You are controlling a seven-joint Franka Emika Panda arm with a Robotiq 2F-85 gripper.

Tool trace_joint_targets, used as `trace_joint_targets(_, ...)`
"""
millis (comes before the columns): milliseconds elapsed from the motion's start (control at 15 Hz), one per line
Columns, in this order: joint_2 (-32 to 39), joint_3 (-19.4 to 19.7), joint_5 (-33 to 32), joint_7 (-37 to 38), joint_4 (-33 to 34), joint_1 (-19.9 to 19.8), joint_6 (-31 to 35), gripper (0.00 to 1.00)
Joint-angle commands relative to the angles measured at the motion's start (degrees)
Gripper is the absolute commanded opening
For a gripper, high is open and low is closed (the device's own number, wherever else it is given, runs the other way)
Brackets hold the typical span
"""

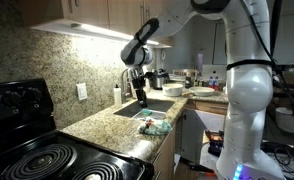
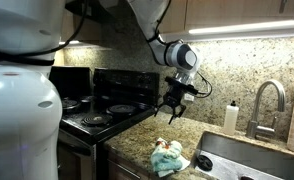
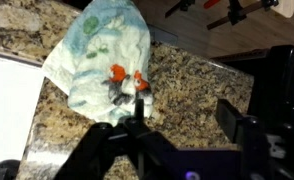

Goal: Wipe the counter with the cloth

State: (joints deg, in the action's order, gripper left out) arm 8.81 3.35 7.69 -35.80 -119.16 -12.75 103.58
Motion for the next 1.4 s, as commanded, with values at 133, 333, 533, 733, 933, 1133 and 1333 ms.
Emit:
trace_joint_targets(133,-12.99,1.58,-2.07,6.84,-11.07,2.77,14.82,1.00)
trace_joint_targets(333,-17.75,1.89,-5.59,12.30,-15.25,3.58,18.78,1.00)
trace_joint_targets(533,-21.29,1.73,-10.40,17.14,-17.47,4.08,17.23,1.00)
trace_joint_targets(733,-23.65,1.36,-13.98,20.68,-17.45,4.63,12.08,1.00)
trace_joint_targets(933,-25.49,1.30,-15.74,23.59,-16.20,5.05,4.86,1.00)
trace_joint_targets(1133,-28.06,1.43,-15.74,24.93,-15.86,5.33,-0.61,1.00)
trace_joint_targets(1333,-31.56,2.01,-14.50,24.61,-16.95,5.65,0.31,1.00)
